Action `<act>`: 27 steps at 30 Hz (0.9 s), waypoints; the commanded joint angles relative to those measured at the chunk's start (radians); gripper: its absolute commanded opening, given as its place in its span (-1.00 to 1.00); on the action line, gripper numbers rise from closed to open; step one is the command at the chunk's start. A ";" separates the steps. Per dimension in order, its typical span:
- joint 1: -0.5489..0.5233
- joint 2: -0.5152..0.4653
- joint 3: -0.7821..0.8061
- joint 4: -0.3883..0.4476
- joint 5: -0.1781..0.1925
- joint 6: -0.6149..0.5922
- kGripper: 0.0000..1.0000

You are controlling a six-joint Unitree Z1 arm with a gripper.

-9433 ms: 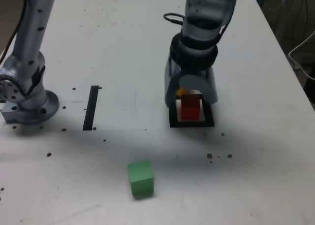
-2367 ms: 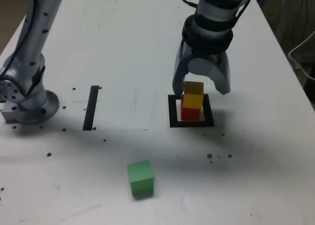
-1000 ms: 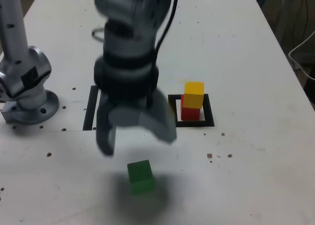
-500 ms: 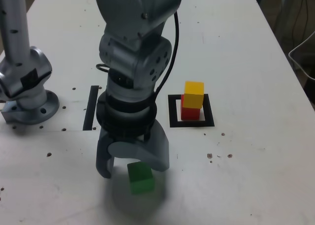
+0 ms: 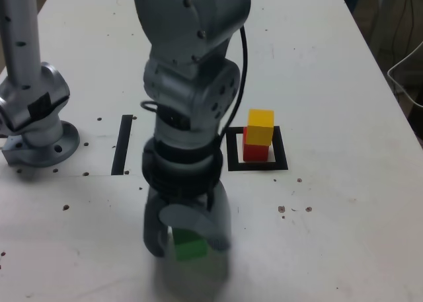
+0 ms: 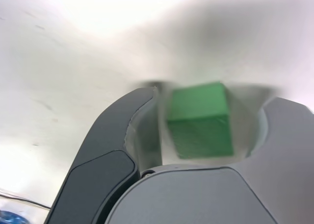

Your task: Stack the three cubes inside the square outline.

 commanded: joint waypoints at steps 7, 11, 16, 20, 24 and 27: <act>-0.001 0.012 0.006 -0.011 -0.001 0.017 -0.04; -0.001 0.014 0.009 -0.006 0.003 0.018 -0.13; -0.001 0.011 0.009 -0.002 0.023 0.018 -0.28; -0.001 0.007 0.007 0.000 0.035 0.019 -0.43; -0.001 -0.004 -0.001 0.006 0.052 0.025 -0.56; 0.003 -0.022 -0.014 0.036 0.072 0.035 -0.59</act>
